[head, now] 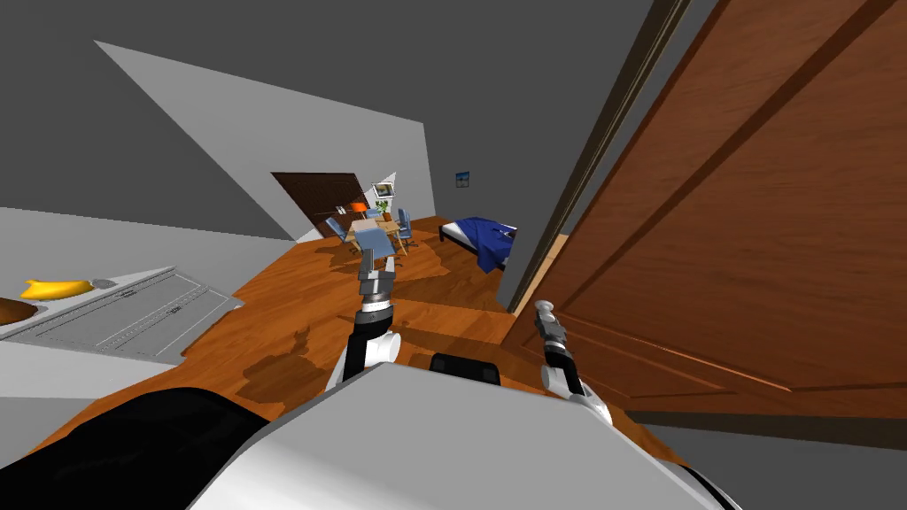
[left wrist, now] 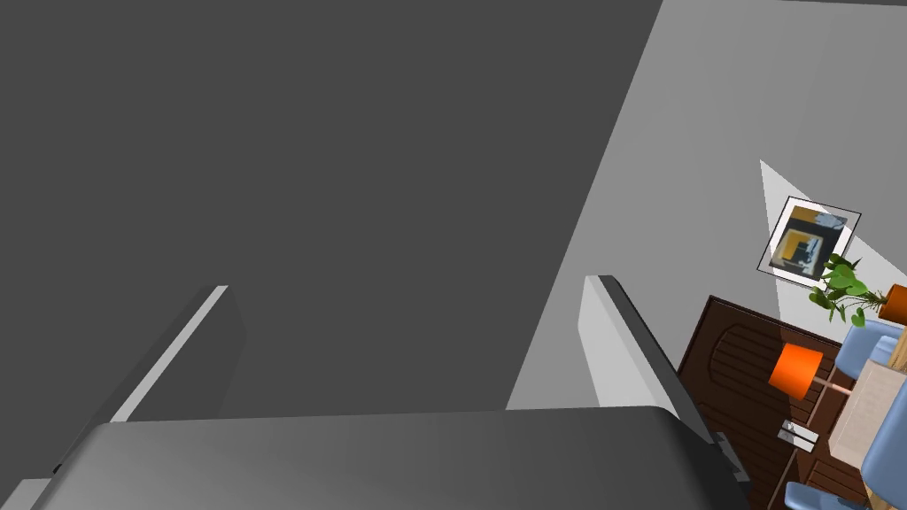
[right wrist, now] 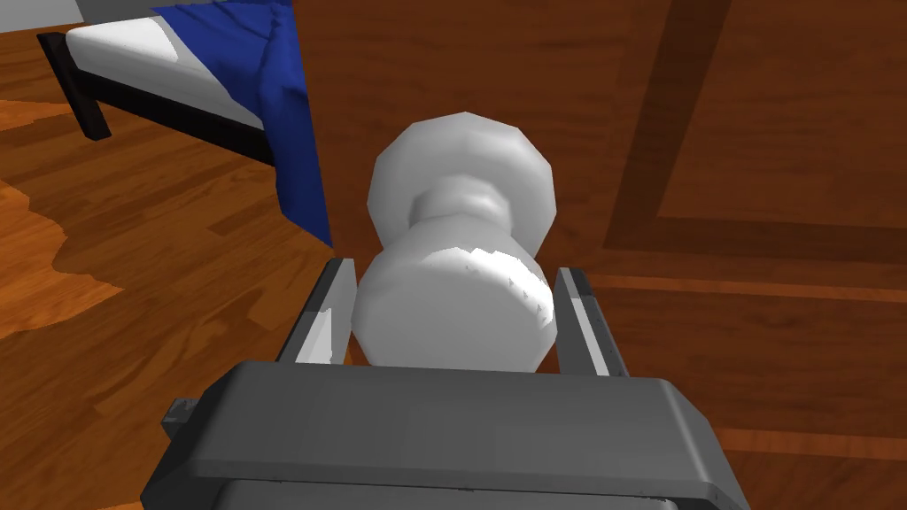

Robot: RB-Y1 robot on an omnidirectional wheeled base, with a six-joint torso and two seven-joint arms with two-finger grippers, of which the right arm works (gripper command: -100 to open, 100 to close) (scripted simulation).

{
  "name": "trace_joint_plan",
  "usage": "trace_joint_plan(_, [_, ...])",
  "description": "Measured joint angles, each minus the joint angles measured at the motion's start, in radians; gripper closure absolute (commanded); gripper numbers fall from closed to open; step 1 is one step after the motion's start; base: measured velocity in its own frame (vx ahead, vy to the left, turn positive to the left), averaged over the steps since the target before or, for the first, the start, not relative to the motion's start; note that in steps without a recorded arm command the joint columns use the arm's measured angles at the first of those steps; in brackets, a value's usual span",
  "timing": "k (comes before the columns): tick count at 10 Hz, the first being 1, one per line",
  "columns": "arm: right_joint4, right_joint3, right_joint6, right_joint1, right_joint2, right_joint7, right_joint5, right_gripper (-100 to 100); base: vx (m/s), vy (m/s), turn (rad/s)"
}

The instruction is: Pull the door open

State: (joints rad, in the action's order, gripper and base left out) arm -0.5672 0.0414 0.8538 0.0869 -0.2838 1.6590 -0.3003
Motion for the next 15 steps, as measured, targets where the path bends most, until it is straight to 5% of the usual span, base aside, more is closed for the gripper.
trace_joint_plan(5, [-0.038, -0.051, 0.007, -0.025, -0.027, 0.051, 0.036, 100, -0.211, -0.026, 0.055])
trace_joint_plan(6, [-0.009, -0.065, 0.025, -0.013, -0.033, 0.068, 0.046, 100, -0.232, -0.053, 0.063])
trace_joint_plan(9, [-0.024, -0.1, 0.035, -0.026, -0.047, 0.102, 0.071, 100, -0.169, -0.04, 0.037])
trace_joint_plan(15, [-0.012, -0.099, 0.039, -0.017, -0.052, 0.106, 0.071, 100, -0.197, 0.005, 0.011])
